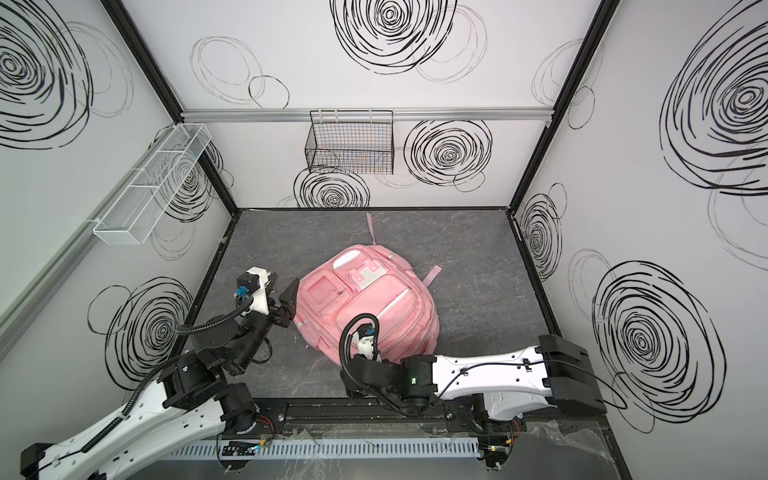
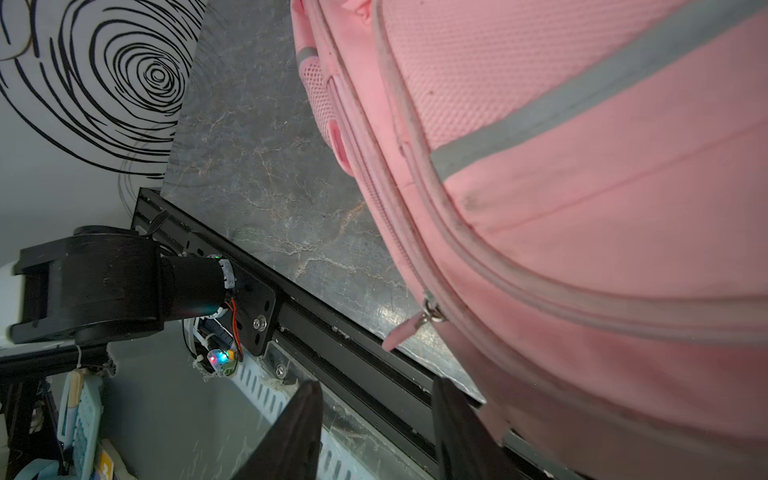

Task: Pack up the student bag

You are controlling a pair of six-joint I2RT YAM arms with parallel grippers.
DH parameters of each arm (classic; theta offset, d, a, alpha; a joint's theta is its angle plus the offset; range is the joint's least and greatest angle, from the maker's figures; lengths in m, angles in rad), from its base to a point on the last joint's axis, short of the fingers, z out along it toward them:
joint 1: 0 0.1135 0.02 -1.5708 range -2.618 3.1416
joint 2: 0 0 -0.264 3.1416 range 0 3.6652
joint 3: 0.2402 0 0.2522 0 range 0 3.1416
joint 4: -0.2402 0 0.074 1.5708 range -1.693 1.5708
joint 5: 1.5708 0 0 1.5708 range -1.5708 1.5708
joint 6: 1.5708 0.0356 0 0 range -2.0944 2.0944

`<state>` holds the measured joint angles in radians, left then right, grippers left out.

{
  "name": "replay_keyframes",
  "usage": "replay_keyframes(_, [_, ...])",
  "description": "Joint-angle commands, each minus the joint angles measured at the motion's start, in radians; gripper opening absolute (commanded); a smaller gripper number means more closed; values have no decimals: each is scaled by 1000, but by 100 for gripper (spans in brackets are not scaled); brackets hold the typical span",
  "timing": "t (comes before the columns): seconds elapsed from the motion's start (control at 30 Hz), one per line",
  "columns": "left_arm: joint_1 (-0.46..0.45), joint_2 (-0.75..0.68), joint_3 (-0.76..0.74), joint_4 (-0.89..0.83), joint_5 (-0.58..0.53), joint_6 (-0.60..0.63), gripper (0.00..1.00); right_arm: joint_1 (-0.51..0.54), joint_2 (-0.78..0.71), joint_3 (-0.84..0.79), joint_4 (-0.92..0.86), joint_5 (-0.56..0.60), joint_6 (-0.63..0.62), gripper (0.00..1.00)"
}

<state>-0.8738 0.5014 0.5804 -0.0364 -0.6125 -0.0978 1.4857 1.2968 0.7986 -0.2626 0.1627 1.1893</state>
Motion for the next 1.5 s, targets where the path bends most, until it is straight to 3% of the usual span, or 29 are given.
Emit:
replay_keyframes(0.0, [8,-17,-24,18,0,9,61,-4,36,49,-4,-21,43,47])
replay_keyframes(0.2, [10,-30,-27,12,34,0,61,-58,67,20,41,-119,110,42])
replay_keyframes(0.53, [18,-43,-32,15,43,1,62,-150,76,-9,39,-148,97,42])
replay_keyframes(0.93, [25,-38,-34,13,52,-5,62,-159,119,-11,11,-124,64,37])
replay_keyframes(1.2, [27,-45,-35,15,56,-11,62,-120,148,-7,23,-59,111,46])
replay_keyframes(1.47, [27,-59,-37,13,53,-13,62,-97,241,66,-67,19,89,45])
